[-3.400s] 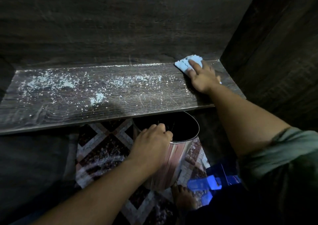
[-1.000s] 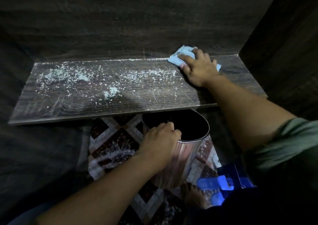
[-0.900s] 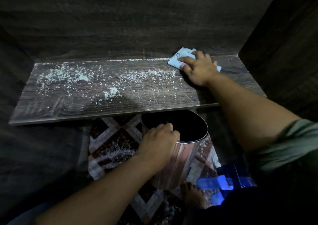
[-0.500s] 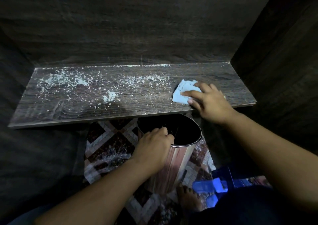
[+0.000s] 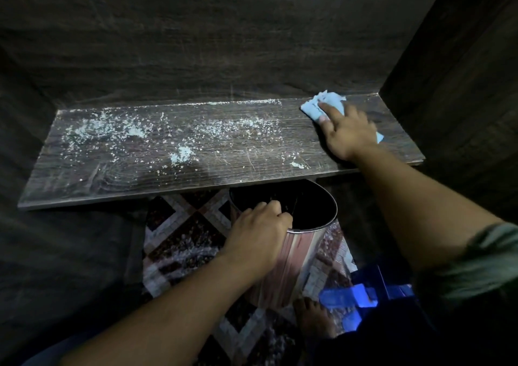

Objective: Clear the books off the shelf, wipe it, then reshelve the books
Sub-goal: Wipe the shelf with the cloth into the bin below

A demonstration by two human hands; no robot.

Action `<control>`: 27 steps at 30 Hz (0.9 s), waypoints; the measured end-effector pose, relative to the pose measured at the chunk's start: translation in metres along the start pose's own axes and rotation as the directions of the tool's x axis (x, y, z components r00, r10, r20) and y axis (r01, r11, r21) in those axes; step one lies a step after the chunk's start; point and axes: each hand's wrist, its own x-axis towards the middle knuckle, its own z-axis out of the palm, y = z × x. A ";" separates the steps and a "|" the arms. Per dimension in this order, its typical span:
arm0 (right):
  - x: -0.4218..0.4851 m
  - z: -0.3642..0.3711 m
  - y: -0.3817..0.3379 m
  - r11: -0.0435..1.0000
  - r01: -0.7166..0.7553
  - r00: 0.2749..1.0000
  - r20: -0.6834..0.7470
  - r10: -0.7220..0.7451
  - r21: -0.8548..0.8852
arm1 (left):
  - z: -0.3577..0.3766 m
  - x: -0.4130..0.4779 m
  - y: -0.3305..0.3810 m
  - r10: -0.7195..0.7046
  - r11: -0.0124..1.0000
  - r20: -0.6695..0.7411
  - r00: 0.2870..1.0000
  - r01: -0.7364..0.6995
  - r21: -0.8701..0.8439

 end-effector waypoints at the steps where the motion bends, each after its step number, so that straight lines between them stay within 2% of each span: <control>1: -0.002 0.000 0.000 0.999 0.037 0.999 -0.005 -0.037 0.014 | 0.000 0.000 0.000 0.003 1.000 -0.001 1.000 -0.003 0.001; 9: -0.058 0.000 -0.007 0.958 0.287 0.958 0.018 -0.287 -0.009 | 0.000 -0.002 0.005 -0.008 1.000 0.018 1.000 0.007 0.030; 16: -0.097 -0.013 -0.021 0.946 0.317 0.943 0.125 -0.308 -0.060 | -0.004 -0.004 0.007 0.004 0.996 0.042 0.999 -0.007 0.083; 21: -0.114 -0.046 -0.027 0.933 0.355 0.887 0.335 -0.317 -0.058 | -0.007 -0.011 0.007 0.006 0.993 0.045 0.999 -0.011 0.120; 22: -0.118 -0.054 -0.028 0.934 0.355 0.885 0.338 -0.321 -0.042 | -0.007 -0.012 0.007 0.006 0.993 0.047 0.999 -0.011 0.121; 24: -0.122 -0.063 -0.028 0.941 0.338 0.922 0.209 -0.325 -0.024 | -0.007 -0.013 0.006 0.003 0.993 0.047 0.999 -0.008 0.117; 27: -0.121 -0.067 -0.032 0.957 0.282 0.956 -0.104 -0.276 0.059 | -0.005 -0.014 0.004 0.008 0.993 0.052 0.999 -0.014 0.117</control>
